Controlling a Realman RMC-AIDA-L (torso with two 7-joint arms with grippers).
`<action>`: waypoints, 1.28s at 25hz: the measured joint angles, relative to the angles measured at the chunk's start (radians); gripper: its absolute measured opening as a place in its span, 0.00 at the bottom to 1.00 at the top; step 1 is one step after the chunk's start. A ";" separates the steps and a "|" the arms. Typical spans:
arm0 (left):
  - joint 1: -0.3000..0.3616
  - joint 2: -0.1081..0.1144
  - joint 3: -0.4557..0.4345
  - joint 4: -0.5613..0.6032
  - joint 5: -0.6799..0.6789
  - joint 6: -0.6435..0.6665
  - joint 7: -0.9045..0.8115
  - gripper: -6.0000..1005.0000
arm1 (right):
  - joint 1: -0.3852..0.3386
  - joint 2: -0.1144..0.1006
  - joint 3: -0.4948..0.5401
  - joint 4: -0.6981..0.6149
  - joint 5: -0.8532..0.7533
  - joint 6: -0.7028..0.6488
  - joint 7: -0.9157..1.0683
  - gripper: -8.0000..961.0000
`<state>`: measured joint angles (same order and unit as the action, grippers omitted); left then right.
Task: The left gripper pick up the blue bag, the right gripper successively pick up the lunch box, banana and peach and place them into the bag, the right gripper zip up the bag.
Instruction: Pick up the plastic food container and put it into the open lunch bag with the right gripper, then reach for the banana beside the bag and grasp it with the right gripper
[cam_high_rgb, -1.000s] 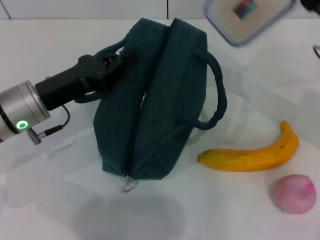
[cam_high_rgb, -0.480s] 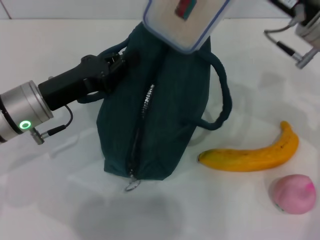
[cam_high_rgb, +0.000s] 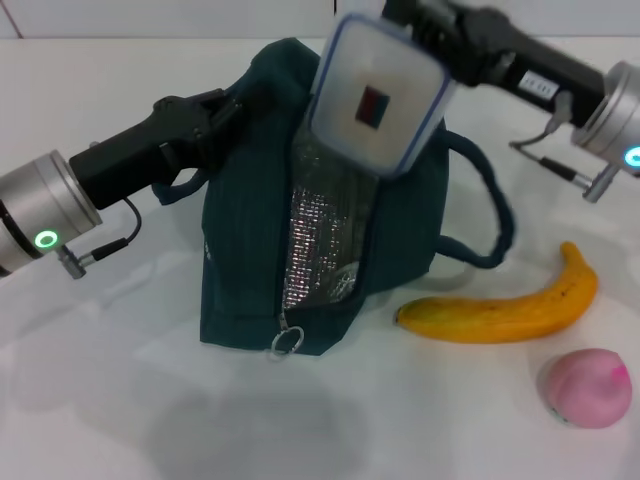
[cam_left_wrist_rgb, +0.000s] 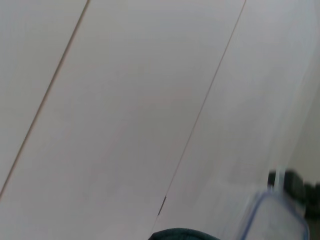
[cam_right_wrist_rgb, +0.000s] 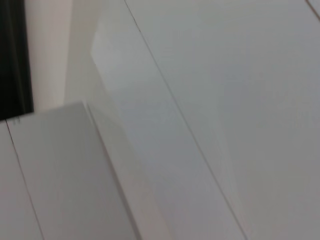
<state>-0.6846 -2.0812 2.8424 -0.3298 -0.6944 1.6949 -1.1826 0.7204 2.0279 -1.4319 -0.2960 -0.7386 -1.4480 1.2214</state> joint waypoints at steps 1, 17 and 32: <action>-0.003 0.000 0.000 0.000 -0.001 -0.001 0.000 0.04 | -0.001 0.000 -0.019 0.000 0.001 0.011 0.004 0.11; -0.015 -0.002 -0.003 0.000 -0.002 -0.030 -0.005 0.04 | -0.006 -0.001 -0.129 -0.029 0.006 0.051 0.067 0.18; 0.025 -0.001 -0.003 0.000 -0.010 -0.032 -0.002 0.04 | -0.245 -0.093 -0.066 -0.384 -0.091 0.028 -0.029 0.53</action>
<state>-0.6596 -2.0822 2.8398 -0.3297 -0.7046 1.6627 -1.1843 0.4759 1.9345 -1.4980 -0.6802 -0.8297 -1.4199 1.1926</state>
